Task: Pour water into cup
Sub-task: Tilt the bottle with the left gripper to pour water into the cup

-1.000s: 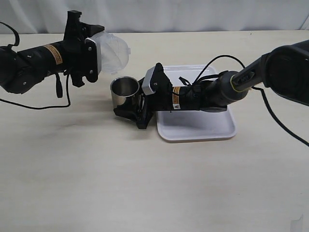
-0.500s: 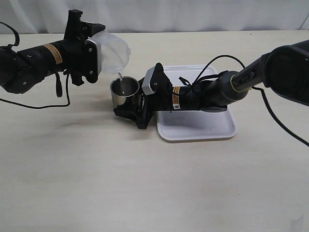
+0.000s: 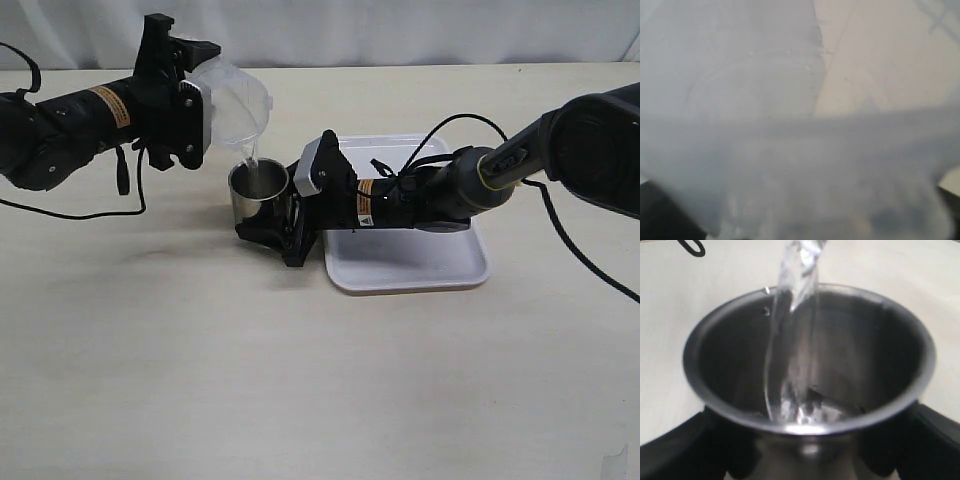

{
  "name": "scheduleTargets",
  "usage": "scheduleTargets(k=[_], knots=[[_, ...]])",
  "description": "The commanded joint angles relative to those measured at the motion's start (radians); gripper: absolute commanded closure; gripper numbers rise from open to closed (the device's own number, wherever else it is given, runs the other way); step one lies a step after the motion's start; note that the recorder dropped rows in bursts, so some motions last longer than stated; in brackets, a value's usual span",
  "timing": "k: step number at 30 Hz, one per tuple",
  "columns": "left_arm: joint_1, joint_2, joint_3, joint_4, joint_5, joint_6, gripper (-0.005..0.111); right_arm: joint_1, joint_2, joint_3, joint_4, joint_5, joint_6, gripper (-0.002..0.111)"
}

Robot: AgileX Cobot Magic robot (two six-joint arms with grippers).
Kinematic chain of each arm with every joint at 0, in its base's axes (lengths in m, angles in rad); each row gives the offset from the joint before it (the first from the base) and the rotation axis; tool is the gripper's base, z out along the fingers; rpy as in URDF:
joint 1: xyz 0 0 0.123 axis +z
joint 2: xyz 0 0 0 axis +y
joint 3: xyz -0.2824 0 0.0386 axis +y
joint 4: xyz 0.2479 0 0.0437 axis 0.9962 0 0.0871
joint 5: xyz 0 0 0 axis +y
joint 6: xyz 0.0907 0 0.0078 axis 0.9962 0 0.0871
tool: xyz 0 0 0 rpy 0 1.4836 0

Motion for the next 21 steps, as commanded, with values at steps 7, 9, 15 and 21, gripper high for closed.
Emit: scheduleTargets(k=[7,9,15,21], knots=[[-0.008,-0.013,-0.034,-0.016,-0.031,0.002,0.107,0.000,0.006,0.000,-0.029,0.031,0.009,0.104],[-0.008,-0.013,-0.034,-0.016,-0.031,0.026,0.107,0.000,0.006,0.000,-0.029,0.031,0.009,0.104],[-0.008,-0.013,-0.045,-0.055,-0.020,0.059,0.107,0.000,0.006,0.000,-0.029,0.031,0.009,0.104],[-0.008,-0.013,-0.050,-0.057,-0.023,0.070,0.107,0.000,0.006,0.000,-0.029,0.031,0.009,0.104]])
